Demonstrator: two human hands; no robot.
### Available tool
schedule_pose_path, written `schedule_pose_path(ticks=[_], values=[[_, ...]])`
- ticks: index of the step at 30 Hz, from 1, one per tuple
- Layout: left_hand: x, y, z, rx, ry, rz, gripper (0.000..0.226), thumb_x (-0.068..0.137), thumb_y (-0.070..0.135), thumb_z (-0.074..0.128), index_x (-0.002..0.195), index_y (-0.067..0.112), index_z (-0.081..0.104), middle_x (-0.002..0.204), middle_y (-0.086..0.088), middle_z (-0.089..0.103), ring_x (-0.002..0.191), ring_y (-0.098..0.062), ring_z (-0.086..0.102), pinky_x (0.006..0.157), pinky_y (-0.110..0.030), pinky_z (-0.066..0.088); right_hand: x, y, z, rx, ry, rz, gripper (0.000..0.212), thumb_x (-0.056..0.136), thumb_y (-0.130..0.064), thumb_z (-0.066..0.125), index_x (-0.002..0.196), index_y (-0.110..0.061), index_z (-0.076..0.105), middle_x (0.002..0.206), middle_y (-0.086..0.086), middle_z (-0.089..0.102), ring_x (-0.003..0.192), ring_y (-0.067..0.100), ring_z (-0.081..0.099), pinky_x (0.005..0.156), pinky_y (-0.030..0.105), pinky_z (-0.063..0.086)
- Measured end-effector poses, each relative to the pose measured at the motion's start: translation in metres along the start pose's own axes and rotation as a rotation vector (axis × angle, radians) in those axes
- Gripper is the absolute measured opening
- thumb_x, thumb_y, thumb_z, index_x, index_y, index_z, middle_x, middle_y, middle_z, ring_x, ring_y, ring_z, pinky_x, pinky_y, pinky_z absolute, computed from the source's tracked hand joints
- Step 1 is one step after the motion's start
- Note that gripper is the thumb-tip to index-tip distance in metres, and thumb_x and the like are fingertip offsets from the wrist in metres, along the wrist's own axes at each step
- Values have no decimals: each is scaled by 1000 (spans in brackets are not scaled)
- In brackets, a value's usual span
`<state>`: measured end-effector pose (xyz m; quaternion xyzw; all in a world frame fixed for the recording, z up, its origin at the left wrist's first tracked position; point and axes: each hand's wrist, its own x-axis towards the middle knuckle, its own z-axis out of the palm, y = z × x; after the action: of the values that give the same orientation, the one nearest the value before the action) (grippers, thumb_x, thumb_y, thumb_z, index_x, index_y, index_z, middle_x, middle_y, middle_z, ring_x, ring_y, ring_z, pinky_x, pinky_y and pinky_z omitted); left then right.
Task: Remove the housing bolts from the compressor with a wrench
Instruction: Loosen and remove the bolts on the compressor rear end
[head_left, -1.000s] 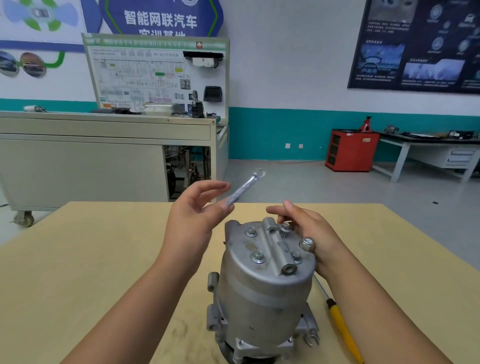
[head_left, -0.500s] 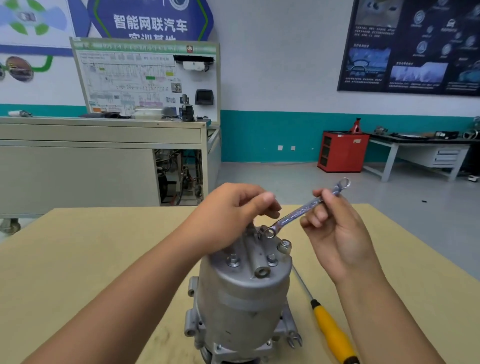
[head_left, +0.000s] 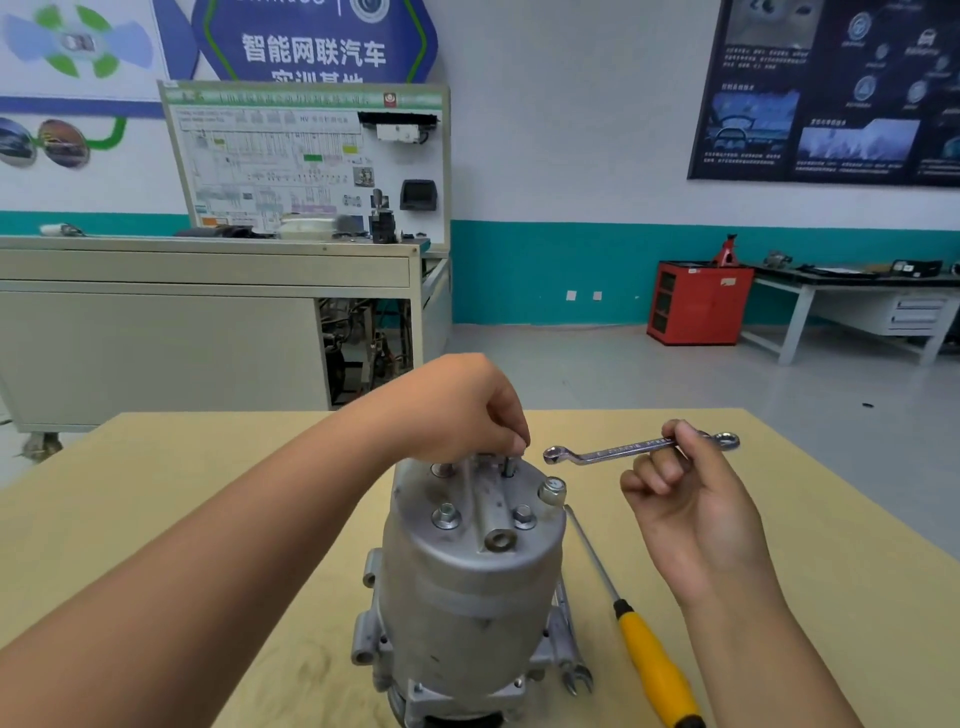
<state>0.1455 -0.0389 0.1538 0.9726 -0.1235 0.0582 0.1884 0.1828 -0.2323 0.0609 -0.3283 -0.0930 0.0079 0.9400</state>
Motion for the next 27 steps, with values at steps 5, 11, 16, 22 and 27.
schedule_pose_path(ticks=[5, 11, 16, 22, 27], values=[[-2, 2, -12, -155, 98, -12, 21, 83, 27, 73, 68, 39, 68, 63, 25, 67, 68, 7, 62, 64, -9, 48, -3, 0, -6, 18, 25, -2, 23, 95, -17, 45, 74, -15, 54, 49, -3, 41, 43, 10, 40, 57, 25, 35], [-18, -18, -24, -441, 263, -83, 16, 80, 28, 74, 67, 37, 74, 75, 17, 72, 72, 5, 64, 72, -23, 47, -7, 6, -10, 34, 32, 4, 27, 96, -16, 41, 76, -13, 57, 49, 0, 43, 44, 11, 41, 59, 27, 33], [-46, -83, -11, -660, 542, -292, 7, 82, 26, 72, 75, 25, 73, 66, 6, 66, 71, -14, 57, 67, -28, 45, -14, 14, -3, 57, 28, 32, 42, 98, -22, 39, 68, -11, 66, 50, 1, 45, 46, 12, 43, 62, 27, 33], [-83, -156, 61, -480, 337, -628, 13, 84, 19, 72, 72, 14, 73, 58, 5, 63, 59, -13, 52, 55, -23, 39, -26, 27, 2, 112, 63, 67, 50, 94, -36, 44, 55, -16, 68, 49, -3, 48, 42, 10, 45, 60, 26, 35], [-97, -179, 115, -329, 37, -791, 19, 84, 27, 72, 71, 12, 69, 64, 0, 60, 60, -13, 51, 49, -19, 36, -38, 35, 3, 94, 89, 68, 40, 84, -38, 51, 50, -20, 61, 45, -5, 42, 39, 9, 39, 47, 18, 36]])
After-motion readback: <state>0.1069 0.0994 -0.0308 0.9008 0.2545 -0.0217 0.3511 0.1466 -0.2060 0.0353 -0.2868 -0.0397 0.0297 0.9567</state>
